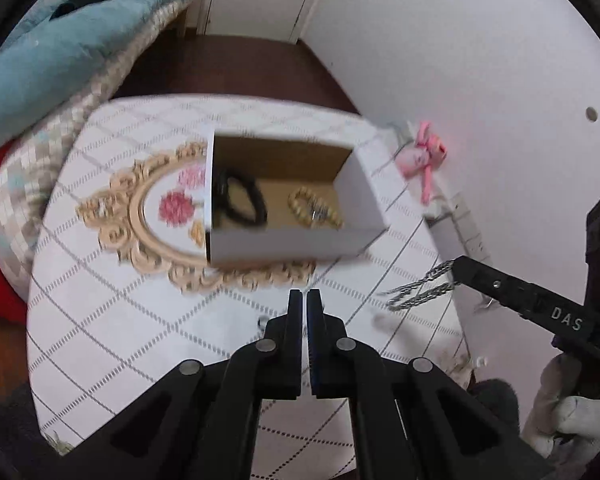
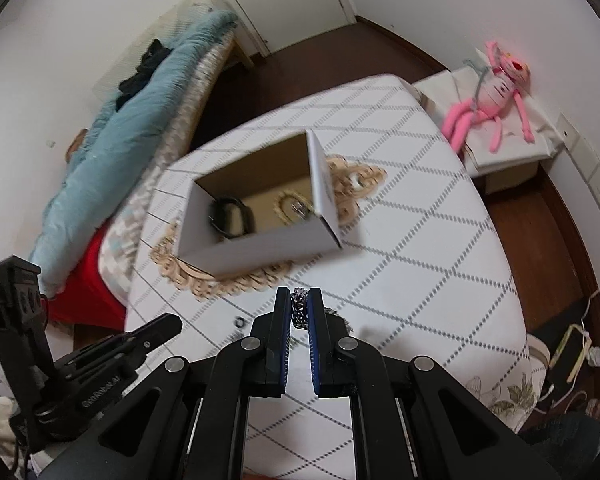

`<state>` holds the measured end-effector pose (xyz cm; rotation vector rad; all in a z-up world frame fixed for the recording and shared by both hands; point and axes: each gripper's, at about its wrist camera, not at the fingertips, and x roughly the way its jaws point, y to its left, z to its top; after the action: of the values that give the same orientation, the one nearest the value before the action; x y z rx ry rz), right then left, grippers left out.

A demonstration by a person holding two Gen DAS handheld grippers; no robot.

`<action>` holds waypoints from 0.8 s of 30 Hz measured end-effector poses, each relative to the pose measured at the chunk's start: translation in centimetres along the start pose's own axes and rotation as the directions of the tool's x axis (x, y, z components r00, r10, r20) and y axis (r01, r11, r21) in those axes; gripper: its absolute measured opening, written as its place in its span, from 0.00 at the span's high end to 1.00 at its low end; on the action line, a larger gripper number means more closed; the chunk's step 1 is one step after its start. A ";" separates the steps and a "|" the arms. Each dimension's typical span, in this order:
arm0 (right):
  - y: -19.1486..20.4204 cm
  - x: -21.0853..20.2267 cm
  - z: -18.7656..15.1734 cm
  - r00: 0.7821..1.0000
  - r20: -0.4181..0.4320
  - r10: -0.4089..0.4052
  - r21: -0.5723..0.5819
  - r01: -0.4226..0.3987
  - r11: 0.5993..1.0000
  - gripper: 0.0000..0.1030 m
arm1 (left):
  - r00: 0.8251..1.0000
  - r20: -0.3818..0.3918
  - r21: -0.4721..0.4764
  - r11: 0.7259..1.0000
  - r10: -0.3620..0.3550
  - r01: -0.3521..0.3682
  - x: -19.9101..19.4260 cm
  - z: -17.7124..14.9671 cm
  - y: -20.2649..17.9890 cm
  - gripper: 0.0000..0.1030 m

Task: Organize jewelry
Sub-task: 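Carry the necklace with the left gripper while the right gripper carries the bracelet into the box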

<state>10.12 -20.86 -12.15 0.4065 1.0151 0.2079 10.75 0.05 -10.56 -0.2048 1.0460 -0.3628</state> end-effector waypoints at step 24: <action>-4.3 6.0 -5.1 0.985 -0.141 -0.097 0.078 0.109 0.991 0.92 | 0.957 -0.161 0.132 0.967 0.240 -0.220 10.5 -6.1 -0.8 0.66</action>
<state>8.79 -21.49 -20.96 0.4201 1.1804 0.1007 10.00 -4.71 -21.71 0.0524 1.2064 -0.2297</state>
